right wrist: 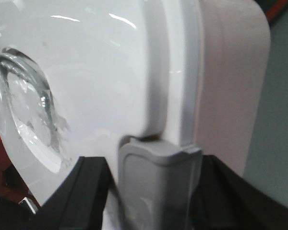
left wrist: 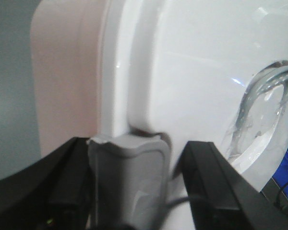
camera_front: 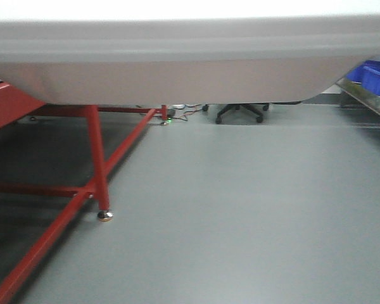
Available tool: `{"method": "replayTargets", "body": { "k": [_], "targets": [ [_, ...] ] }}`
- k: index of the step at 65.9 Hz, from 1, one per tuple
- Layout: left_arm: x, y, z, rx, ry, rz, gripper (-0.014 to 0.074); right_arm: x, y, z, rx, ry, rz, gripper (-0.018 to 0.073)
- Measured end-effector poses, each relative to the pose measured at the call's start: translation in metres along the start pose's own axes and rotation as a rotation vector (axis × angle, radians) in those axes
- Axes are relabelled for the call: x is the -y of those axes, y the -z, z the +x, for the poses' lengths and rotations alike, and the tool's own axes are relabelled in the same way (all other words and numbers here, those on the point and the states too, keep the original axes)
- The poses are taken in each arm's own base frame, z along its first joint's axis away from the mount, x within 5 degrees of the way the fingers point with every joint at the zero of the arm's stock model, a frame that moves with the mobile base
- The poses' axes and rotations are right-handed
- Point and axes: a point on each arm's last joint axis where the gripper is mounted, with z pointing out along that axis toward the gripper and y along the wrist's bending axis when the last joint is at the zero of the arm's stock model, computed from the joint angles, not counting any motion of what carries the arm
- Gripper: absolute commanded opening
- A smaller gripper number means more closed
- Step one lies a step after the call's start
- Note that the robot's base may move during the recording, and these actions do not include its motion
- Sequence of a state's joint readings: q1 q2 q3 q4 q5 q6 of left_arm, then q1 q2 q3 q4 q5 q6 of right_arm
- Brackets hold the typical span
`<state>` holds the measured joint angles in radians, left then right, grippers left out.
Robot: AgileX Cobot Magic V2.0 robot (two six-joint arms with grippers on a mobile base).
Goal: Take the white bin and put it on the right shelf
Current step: 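Hold the bin with both grippers while driving toward the shelf rack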
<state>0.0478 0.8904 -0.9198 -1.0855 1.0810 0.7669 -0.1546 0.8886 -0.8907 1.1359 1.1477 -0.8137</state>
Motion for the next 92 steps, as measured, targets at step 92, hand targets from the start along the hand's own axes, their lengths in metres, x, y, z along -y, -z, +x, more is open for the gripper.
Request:
{"method": "replayTargets", "body": {
  "k": [92],
  "targets": [
    [0.0,0.0,0.0,0.0,0.0,0.0,0.025,0.0,0.0,0.0,0.0,0.0,0.0,0.0306]
  ]
}}
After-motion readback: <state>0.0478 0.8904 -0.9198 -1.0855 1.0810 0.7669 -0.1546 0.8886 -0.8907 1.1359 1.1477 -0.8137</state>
